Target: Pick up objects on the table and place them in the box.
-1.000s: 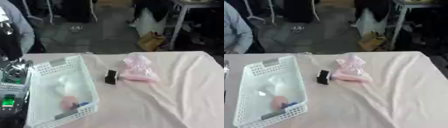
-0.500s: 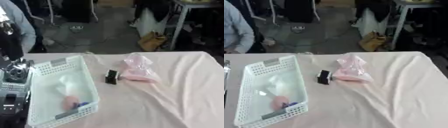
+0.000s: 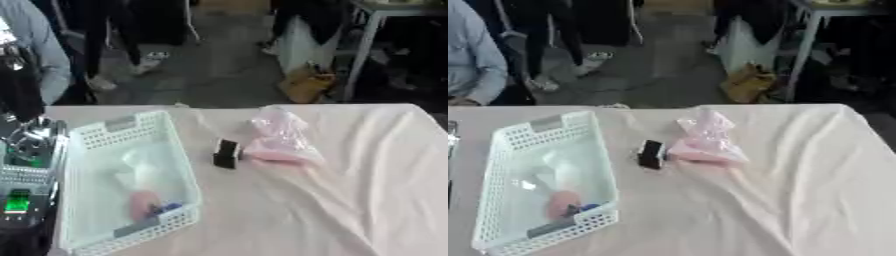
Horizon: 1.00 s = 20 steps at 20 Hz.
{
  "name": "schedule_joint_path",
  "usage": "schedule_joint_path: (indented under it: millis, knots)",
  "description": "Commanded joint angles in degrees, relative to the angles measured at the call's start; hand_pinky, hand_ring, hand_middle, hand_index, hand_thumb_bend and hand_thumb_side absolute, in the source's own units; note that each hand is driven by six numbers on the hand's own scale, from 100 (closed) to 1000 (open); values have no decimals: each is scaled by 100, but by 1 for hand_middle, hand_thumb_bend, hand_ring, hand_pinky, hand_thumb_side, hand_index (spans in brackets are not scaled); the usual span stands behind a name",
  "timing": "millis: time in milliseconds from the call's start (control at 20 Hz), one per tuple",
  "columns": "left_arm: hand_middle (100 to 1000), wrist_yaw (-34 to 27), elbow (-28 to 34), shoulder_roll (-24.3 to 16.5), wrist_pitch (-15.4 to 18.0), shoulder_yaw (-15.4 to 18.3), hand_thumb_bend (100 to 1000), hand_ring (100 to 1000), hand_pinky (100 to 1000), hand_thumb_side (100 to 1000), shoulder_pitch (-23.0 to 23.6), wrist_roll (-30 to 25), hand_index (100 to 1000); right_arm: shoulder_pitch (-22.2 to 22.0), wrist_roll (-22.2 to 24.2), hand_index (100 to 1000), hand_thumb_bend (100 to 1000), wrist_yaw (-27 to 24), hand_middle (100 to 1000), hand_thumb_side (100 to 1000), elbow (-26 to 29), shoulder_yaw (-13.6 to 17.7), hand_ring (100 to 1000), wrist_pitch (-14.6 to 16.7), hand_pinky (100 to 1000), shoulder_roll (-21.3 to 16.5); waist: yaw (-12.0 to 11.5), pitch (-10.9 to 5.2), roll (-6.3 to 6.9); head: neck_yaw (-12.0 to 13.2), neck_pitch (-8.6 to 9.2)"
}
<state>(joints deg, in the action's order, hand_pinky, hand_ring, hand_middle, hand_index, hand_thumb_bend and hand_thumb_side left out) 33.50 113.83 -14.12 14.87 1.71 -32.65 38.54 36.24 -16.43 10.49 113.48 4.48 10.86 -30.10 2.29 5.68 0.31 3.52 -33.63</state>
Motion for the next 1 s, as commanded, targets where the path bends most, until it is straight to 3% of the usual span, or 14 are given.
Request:
schedule_joint_path:
  millis: [50, 250, 550, 800, 1000]
  knots:
    - [819, -10, 76, -37, 1, -24, 100, 927, 832, 842, -98, -46, 888, 376, 841, 867, 100, 511, 882, 907, 112, -262, 886, -347, 813, -254, -44, -62, -15, -144, 3]
    - [819, -30, 76, -6, 10, -45, 100, 927, 832, 842, -112, -73, 888, 823, 1766, 872, 100, 1347, 886, 916, 35, -682, 886, -581, 823, -203, -129, -59, -13, -293, -19]
    - [819, -57, 76, 36, 20, -70, 100, 928, 832, 842, -133, -109, 888, 1210, 2530, 874, 100, 2182, 887, 948, -563, -1179, 886, -405, 832, 65, -190, -68, 6, -436, -28]
    - [819, -108, 76, 117, 33, -119, 100, 928, 832, 840, -157, -164, 888, 1612, 3492, 877, 100, 3409, 893, 965, -1905, -1807, 902, 67, 866, 514, -299, -78, 46, -821, -11]
    - [818, -149, 76, 178, 46, -147, 100, 928, 832, 838, -182, -199, 888, 1829, 3846, 890, 100, 4280, 906, 974, -2839, -1923, 907, 343, 876, 908, -373, -51, 77, -1078, 26]
